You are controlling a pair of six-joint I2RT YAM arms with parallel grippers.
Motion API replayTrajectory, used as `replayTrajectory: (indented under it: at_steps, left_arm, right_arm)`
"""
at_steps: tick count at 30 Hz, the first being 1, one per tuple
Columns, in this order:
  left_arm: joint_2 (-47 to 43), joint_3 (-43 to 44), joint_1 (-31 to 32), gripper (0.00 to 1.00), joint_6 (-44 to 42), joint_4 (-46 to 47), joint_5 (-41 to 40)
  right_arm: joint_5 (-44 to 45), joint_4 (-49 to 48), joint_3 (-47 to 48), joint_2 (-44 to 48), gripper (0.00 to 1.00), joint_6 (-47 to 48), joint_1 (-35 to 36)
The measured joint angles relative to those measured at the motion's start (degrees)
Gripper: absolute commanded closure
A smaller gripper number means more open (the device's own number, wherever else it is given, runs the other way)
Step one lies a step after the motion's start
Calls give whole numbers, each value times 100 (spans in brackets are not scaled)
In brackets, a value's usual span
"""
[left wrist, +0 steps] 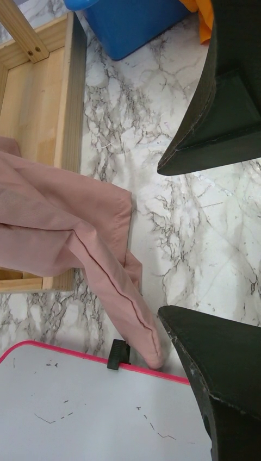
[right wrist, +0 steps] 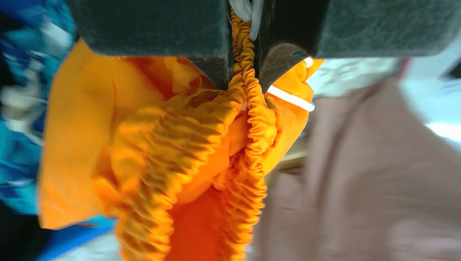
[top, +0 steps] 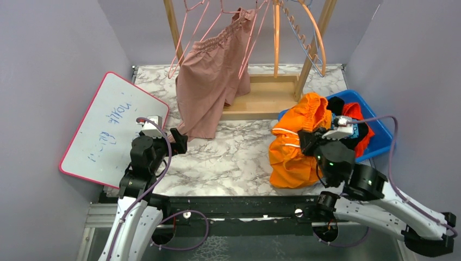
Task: Remove the shorts from the hanger
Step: Place the shorts in the basket.
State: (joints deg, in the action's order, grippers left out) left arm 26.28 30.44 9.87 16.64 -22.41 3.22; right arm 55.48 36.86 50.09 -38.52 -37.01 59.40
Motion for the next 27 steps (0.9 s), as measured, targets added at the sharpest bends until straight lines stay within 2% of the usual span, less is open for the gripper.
replayTrajectory:
  at_steps: [3,5,10,14,16,20,22,27]
  left_arm:
    - [0,0,0,8,0,0,0]
    - [0,0,0,8,0,2,2]
    - [4,0,0,8,0,2,22]
    - [4,0,0,8,0,2,26]
    - [7,0,0,8,0,2,31]
    - [17,0,0,8,0,4,44]
    - [26,0,0,8,0,4,44]
    - [35,0,0,8,0,4,46]
  right_arm:
    - [-966,-837,-435,911,98,372,-22]
    - [-1475,-1073,-321,855,98,647,-24]
    - [-2459,-896,776,-623,98,1329,-26]
    - [-2721,-619,879,-1340,98,1482,-116]
    - [-2999,-409,879,-1488,98,1547,-511]
    - [-4065,-306,879,-1613,98,1766,-2406]
    - [-4409,-289,879,-1622,98,1851,-3088]
    - [-4651,-55,1032,-1547,98,2015,-3611]
